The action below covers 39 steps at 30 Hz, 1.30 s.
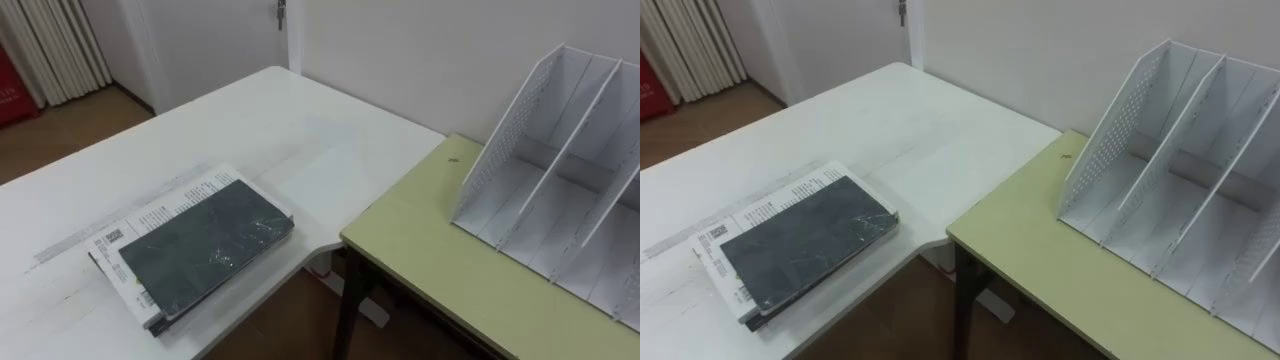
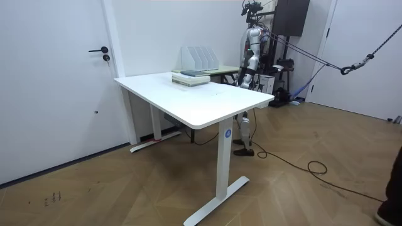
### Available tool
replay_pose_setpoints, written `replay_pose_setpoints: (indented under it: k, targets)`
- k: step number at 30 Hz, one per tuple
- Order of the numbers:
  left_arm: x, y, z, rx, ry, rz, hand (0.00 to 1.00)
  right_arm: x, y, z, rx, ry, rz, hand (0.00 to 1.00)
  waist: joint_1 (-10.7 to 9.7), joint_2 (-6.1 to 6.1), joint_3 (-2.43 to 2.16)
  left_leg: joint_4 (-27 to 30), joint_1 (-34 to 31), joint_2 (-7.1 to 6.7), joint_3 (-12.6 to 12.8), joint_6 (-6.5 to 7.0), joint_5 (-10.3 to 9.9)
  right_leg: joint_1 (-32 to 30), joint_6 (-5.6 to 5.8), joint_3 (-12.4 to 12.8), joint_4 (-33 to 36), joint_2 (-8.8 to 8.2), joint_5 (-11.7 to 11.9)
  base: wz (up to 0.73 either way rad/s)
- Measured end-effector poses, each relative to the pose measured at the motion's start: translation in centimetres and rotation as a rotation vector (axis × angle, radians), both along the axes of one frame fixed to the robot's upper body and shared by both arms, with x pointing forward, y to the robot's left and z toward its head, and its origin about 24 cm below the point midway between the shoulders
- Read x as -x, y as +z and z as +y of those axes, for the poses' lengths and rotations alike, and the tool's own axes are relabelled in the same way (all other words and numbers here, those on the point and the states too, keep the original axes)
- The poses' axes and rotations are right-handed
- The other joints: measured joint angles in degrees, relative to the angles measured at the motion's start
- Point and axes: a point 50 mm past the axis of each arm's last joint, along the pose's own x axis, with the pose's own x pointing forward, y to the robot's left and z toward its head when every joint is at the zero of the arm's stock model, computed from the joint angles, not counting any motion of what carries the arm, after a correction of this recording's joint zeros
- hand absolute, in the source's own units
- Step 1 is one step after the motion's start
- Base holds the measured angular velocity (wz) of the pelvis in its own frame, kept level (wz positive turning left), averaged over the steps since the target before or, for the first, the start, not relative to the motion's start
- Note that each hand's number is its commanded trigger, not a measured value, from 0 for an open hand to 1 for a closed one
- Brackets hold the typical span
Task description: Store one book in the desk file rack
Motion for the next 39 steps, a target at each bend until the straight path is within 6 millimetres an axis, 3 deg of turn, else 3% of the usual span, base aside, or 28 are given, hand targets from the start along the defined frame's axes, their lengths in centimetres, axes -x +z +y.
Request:
replay_pose_setpoints:
  k: [31,39]
  targets:
    - [0.0,0.0,0.1,-0.005,-0.003,0.001,0.00,0.0,0.0,-0.1,-0.001,-0.010,-0.003,0.00,0.1,0.18,-0.11,0.0,0.2,0.00,0.1,0.02,0.0,0.1,-0.01,0.7,0.1,0.19,0.0,0.00]
    - [-1.2,0.1,-0.2,-0.032,-0.108,-0.016,0.00,-0.2,0.0,0.0,0.011,0.002,-0.012,0.00,-0.1,0.47,-0.16,0.1,0.4,0.00,0.1,0.03,0.0,0.4,-0.04,0.7,0.1,0.01,0.0,0.00]
